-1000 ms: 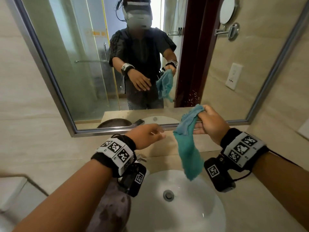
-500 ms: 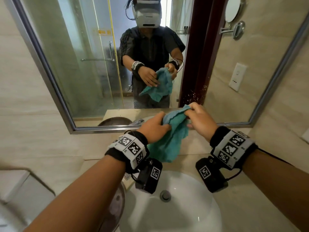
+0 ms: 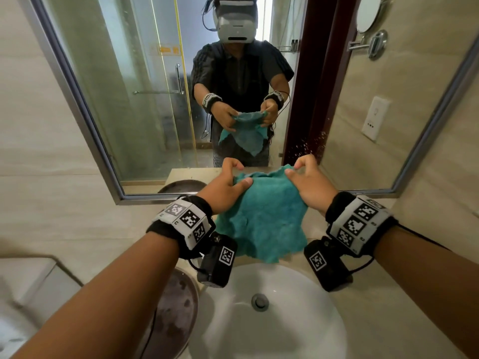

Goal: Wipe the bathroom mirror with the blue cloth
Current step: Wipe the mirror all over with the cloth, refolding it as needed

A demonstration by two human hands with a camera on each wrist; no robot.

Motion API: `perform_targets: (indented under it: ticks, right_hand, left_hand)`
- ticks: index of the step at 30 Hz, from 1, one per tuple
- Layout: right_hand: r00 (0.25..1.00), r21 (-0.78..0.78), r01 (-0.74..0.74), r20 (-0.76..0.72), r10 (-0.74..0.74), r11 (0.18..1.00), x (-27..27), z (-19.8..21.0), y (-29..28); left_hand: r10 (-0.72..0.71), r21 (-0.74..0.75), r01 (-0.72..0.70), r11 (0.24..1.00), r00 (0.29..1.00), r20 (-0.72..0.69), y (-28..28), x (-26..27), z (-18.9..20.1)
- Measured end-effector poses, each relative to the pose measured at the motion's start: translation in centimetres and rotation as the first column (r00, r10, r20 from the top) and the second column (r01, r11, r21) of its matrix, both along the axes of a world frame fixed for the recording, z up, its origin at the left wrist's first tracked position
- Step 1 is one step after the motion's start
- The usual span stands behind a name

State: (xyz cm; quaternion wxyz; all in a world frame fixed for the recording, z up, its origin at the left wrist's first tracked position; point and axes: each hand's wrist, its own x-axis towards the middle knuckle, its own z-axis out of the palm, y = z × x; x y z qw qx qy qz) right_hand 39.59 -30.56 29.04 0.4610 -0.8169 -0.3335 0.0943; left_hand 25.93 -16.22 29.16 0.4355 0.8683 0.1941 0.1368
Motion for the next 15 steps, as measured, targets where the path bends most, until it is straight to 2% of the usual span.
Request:
perform_targets:
  ticks: [3, 4, 6, 7, 9, 11, 13, 15]
  right_hand:
    - [0.999, -0.042, -0.035, -0.031, 0.034, 0.998, -0.1, 0.4, -0.2]
    - [0.991, -0.017, -0.088, -0.101, 0.085, 0.996, -0.3, 0.6, -0.4]
    - [0.929, 0.03, -0.243, -0.28, 0.242, 0.969, -0.5, 1.0, -1.0]
    - [0.901, 0.003, -0.326, -0.303, 0.311, 0.945, -0.3, 1.0, -1.2]
    - [0.906, -0.206, -0.418, -0.17, 0.388, 0.885, 0.1, 0.8, -1.6]
    - [0.917, -0.383, -0.341, 0.064, 0.393, 0.859, 0.4, 0.5, -1.5]
    - [0.887, -0.418, -0.286, 0.225, 0.403, 0.862, 0.2, 0.4, -1.5]
    - [0.87, -0.402, -0.299, 0.258, 0.421, 0.865, 0.4, 0.3, -1.4]
  left_hand:
    - [0.013, 0.01, -0.013, 1.0, 0.999, 0.035, -0.1, -0.2, 0.2]
    - [0.007, -0.011, -0.007, 1.0, 0.999, 0.04, -0.1, -0.3, 0.3]
    - [-0.035, -0.062, 0.035, 0.997, 0.999, 0.011, 0.0, -0.7, 0.5]
    - [-0.056, -0.04, 0.055, 0.998, 0.998, -0.04, 0.2, -0.9, 0.5]
    - [-0.071, 0.097, 0.089, 0.991, 0.982, -0.177, 0.5, -1.4, 0.6]
    - [-0.082, 0.241, 0.138, 0.961, 0.97, -0.228, 0.7, -1.6, 0.4]
    - [-0.075, 0.329, 0.144, 0.933, 0.974, -0.216, 0.9, -1.6, 0.0]
    - [-0.055, 0.385, 0.129, 0.914, 0.979, -0.198, 1.1, -1.7, -0.2]
